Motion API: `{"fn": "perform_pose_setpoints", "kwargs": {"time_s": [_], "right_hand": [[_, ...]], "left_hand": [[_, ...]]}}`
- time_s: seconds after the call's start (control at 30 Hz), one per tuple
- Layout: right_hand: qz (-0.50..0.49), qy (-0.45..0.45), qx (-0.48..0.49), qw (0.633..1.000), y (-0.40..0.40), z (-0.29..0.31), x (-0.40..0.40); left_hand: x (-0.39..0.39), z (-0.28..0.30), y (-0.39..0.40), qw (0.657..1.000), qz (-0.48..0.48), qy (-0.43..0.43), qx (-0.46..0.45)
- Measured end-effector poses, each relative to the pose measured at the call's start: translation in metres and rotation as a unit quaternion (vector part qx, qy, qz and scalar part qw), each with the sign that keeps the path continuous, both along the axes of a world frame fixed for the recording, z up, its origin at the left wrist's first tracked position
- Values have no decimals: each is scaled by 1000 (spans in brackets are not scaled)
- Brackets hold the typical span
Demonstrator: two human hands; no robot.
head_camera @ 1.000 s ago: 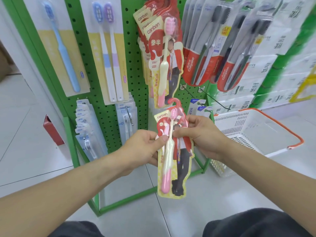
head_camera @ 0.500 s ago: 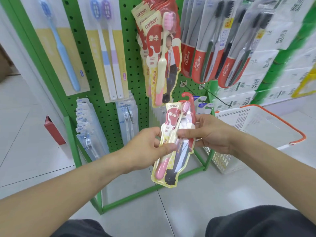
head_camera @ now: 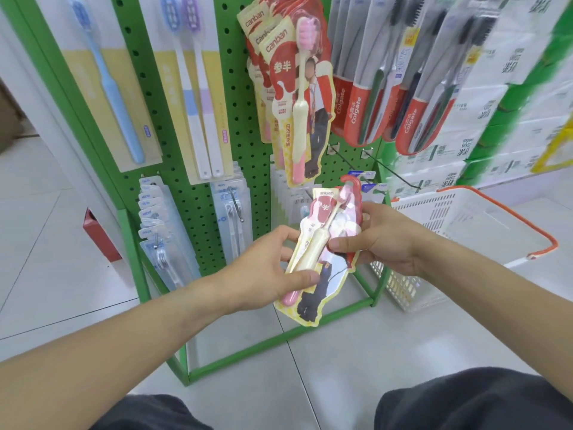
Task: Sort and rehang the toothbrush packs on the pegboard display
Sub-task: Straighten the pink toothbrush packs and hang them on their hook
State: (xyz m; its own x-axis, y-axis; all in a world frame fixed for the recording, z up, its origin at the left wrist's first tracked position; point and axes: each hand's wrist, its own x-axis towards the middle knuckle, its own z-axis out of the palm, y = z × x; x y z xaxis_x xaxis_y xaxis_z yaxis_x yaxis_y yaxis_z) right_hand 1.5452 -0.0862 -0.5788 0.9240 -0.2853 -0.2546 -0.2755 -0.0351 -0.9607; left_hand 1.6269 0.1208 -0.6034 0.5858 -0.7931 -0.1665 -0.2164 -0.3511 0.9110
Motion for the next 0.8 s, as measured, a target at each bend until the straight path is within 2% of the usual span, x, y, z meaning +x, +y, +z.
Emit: {"fn": "perform_pose_setpoints", "kwargs": {"time_s": [0.1, 0.23, 0.47, 0.67, 0.8], "right_hand": [[-26, 0, -2, 1000, -6, -1, 1], [8, 46, 1, 999, -12, -5, 0], [58, 11, -57, 997, -17, -6, -5], [68, -15, -82, 994, -16, 1, -5], [86, -8, -27, 996, -12, 5, -9]], "left_hand": [[0, 2, 1, 999, -45, 24, 2], [-5, 1, 1, 995, -88, 32, 22], [-1, -1, 0, 996, -2, -83, 35], [-6, 4, 0, 997, 19, -68, 39], [-6, 7, 0, 996, 26, -81, 35]]}}
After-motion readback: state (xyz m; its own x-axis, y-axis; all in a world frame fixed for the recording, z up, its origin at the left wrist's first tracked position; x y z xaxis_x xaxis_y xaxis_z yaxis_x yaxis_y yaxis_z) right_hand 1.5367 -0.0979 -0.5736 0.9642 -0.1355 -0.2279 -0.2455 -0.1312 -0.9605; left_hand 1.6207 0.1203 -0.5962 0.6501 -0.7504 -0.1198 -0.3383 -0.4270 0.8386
